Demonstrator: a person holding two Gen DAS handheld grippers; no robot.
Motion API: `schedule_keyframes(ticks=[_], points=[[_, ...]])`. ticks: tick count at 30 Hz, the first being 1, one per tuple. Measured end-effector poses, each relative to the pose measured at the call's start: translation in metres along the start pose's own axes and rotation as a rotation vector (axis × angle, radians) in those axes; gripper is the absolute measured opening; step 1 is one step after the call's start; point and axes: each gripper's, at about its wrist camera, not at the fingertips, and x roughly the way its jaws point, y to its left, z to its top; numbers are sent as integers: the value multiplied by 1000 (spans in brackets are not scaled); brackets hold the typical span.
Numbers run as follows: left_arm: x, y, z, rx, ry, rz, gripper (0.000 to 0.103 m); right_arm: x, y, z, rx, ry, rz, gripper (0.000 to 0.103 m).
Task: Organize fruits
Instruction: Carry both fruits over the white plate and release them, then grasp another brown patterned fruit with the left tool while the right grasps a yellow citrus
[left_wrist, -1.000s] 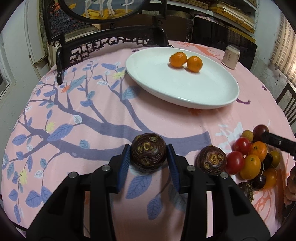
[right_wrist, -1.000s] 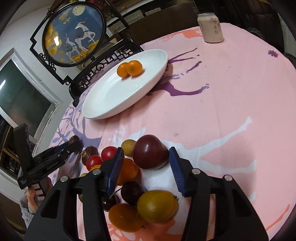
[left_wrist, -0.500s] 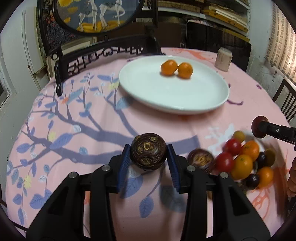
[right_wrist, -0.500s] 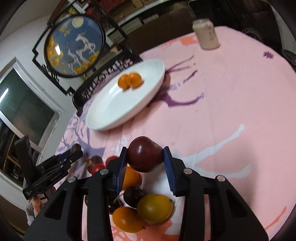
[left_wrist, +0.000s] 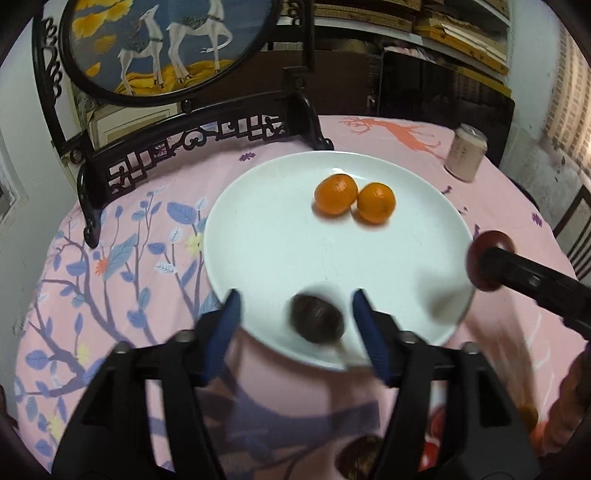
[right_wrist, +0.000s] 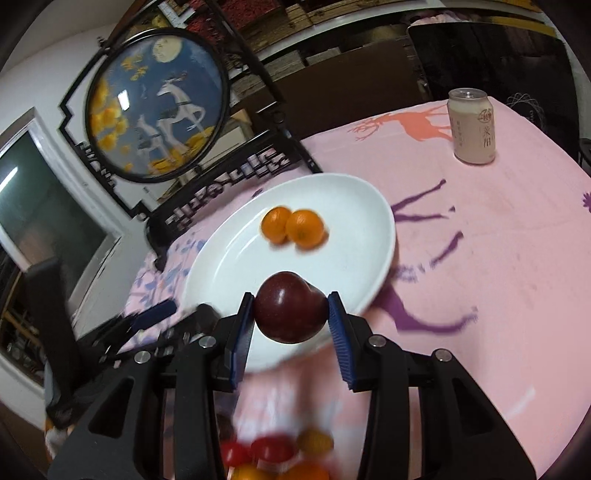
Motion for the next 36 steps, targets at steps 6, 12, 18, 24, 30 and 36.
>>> schedule_keyframes(ticks=[6, 12, 18, 24, 30, 36], points=[[5, 12, -2, -23, 24, -24, 71, -6, -12, 1, -5, -33, 8, 56], [-14, 11, -18, 2, -17, 28, 85, -40, -18, -11, 24, -57, 59, 56], [-32, 1, -48, 52, -16, 32, 97, -65, -25, -40, 40, -80, 42, 68], [-40, -8, -78, 117, 11, 84, 100, -88, -45, -61, 110, -99, 41, 68], [-44, -10, -88, 128, 16, 63, 101, -99, -47, -66, 122, -131, 34, 84], [-47, -18, -94, 155, 23, 12, 101, -98, -46, -66, 112, -121, 30, 84]])
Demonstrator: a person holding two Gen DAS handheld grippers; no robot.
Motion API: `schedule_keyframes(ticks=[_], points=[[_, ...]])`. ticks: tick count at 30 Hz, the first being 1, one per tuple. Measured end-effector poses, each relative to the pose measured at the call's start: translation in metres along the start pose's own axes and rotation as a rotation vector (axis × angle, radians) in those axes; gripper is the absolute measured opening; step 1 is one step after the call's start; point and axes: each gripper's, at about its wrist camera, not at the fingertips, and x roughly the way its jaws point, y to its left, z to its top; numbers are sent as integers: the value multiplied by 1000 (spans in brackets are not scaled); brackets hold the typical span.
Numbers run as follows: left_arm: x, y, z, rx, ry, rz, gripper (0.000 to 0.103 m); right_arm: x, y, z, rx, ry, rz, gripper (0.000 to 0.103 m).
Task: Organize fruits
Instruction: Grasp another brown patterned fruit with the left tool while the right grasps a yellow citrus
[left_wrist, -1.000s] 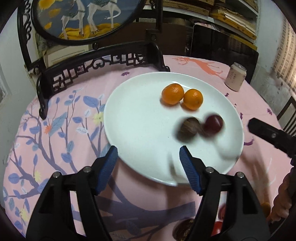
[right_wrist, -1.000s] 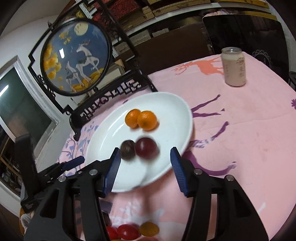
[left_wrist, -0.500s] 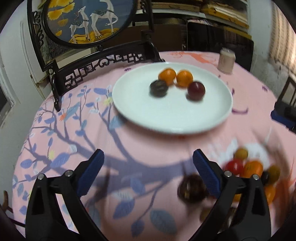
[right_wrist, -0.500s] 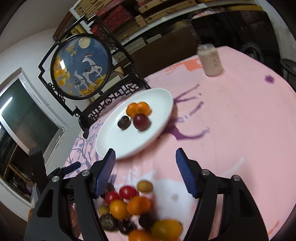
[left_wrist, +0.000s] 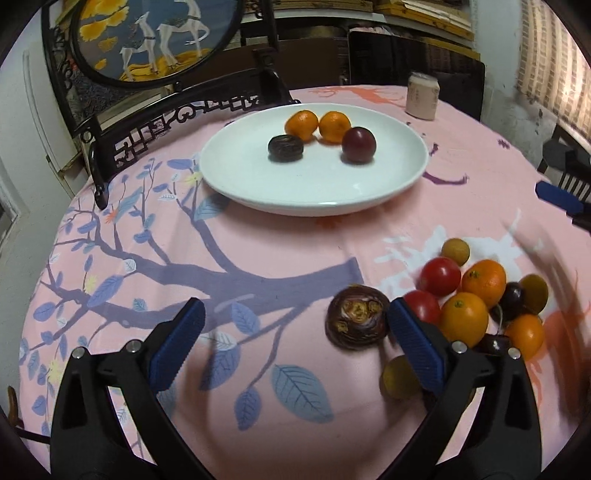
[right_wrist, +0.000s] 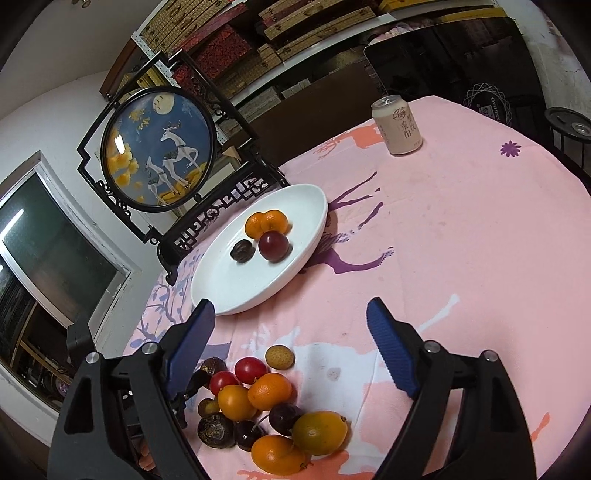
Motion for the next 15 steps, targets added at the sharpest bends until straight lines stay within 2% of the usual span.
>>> schedule_keyframes(ticks=[6, 9, 10, 12, 15], points=[[4, 1, -1, 16, 18, 11, 101, 2, -2, 0, 8, 10, -18, 85], [4, 10, -1, 8, 12, 100, 101, 2, -3, 0, 8, 10, -24, 85], [4, 15, -1, 4, 4, 161, 101, 2, -3, 0, 9, 9, -24, 85], [5, 22, 0, -12, 3, 199, 101, 2, -3, 0, 8, 9, -21, 85], [7, 27, 0, -44, 16, 120, 101, 1, -2, 0, 6, 9, -16, 85]])
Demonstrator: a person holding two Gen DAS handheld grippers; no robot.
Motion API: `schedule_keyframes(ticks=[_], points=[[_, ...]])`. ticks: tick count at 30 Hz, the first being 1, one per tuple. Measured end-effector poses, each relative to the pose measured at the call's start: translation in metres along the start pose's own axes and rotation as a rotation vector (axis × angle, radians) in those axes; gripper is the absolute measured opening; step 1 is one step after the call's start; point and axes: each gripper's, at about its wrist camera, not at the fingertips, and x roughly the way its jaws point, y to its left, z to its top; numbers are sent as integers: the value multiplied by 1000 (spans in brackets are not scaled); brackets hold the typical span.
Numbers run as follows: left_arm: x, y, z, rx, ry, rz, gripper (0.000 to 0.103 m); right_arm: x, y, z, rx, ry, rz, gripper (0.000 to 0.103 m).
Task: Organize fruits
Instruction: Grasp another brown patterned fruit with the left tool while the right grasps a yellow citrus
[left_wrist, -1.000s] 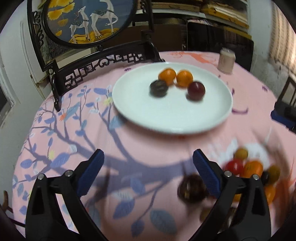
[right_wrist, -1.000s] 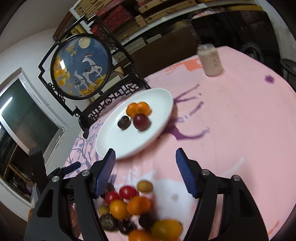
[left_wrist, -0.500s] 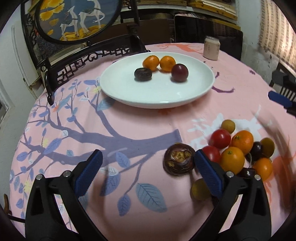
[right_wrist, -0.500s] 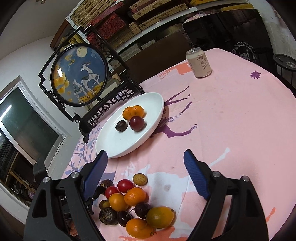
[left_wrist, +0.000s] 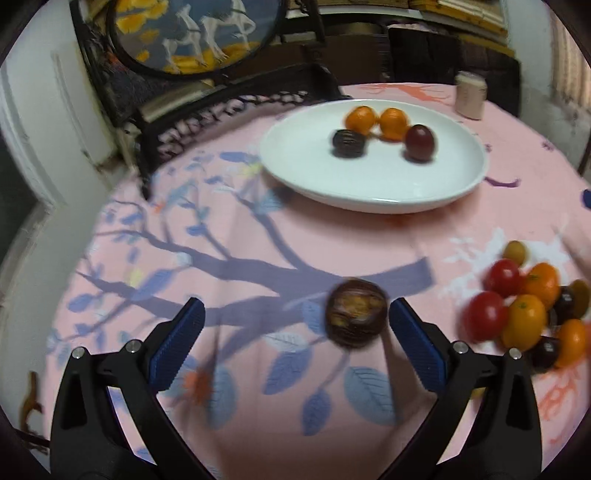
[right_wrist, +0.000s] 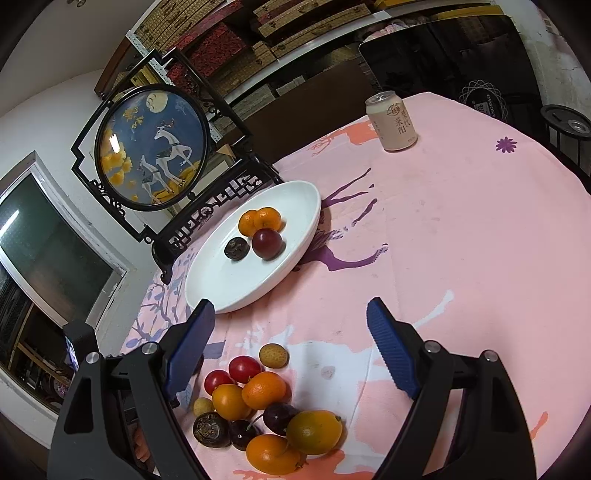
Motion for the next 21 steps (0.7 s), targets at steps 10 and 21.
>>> schedule_keyframes(ticks=[10, 21], points=[[16, -12, -2, 34, 43, -45, 100, -13, 2, -16, -34, 16, 8, 85], [24, -4, -4, -22, 75, -71, 101, -18, -1, -58, -101, 147, -27, 59]])
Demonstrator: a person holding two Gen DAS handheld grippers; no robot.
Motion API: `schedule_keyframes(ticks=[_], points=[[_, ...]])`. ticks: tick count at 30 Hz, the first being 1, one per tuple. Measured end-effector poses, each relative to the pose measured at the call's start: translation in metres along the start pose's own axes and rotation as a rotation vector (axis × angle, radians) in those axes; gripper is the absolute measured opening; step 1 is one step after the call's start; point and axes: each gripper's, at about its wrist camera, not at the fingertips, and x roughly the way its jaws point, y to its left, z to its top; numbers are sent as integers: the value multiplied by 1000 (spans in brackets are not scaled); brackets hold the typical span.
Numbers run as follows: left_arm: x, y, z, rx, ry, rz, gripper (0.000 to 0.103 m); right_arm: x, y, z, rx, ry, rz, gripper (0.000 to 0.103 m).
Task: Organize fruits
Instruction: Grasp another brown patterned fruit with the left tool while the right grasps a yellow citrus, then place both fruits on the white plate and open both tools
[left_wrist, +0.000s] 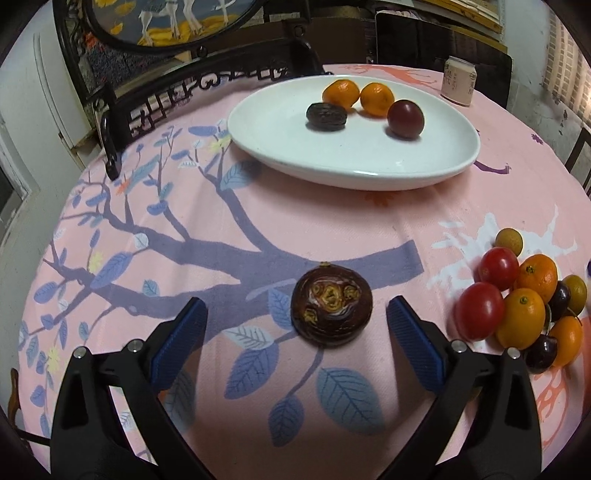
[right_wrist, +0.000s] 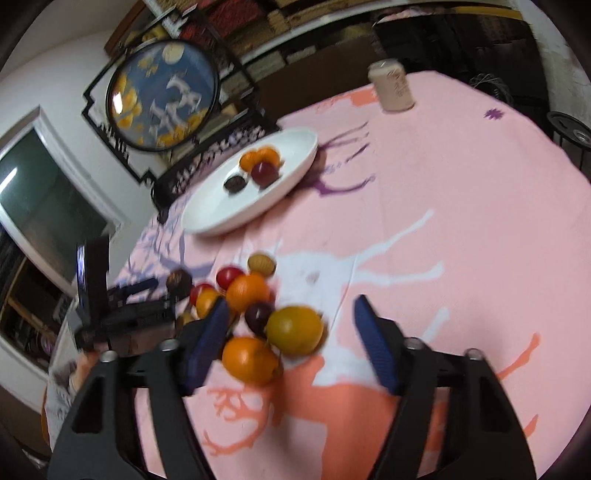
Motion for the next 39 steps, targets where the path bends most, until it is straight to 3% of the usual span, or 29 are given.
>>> schedule_keyframes(ticks=[3, 15, 17, 18, 19, 20, 22, 23, 34, 39], points=[[3, 6, 0, -35, 15, -37, 101, 7, 1, -5, -3, 43, 23, 48], [3, 5, 0, -37, 9, -32, 101, 20, -10, -7, 56, 83, -14, 46], [2, 4, 0, -33, 4, -33, 99, 21, -6, -7, 39, 88, -9, 39], [1, 4, 1, -29, -2, -38, 96, 22, -5, -8, 33, 92, -9, 38], [-1, 2, 1, -19, -15, -50, 85, 22, -3, -8, 23, 88, -18, 37], [-4, -1, 0, -7, -29, -58, 67, 22, -2, -9, 18, 87, -21, 37], [-9, -5, 0, 16, -50, -67, 44, 21, -3, -8, 24, 85, -17, 37], [-9, -6, 1, 19, -53, -69, 40, 20, -4, -7, 30, 80, -18, 37], [-30, 10, 10, -50, -102, -171, 39, 3, -9, 5, 77, -5, 54, 37], [-36, 6, 46, -34, -134, -137, 39, 11, 17, 47, 11, -7, 52, 37]])
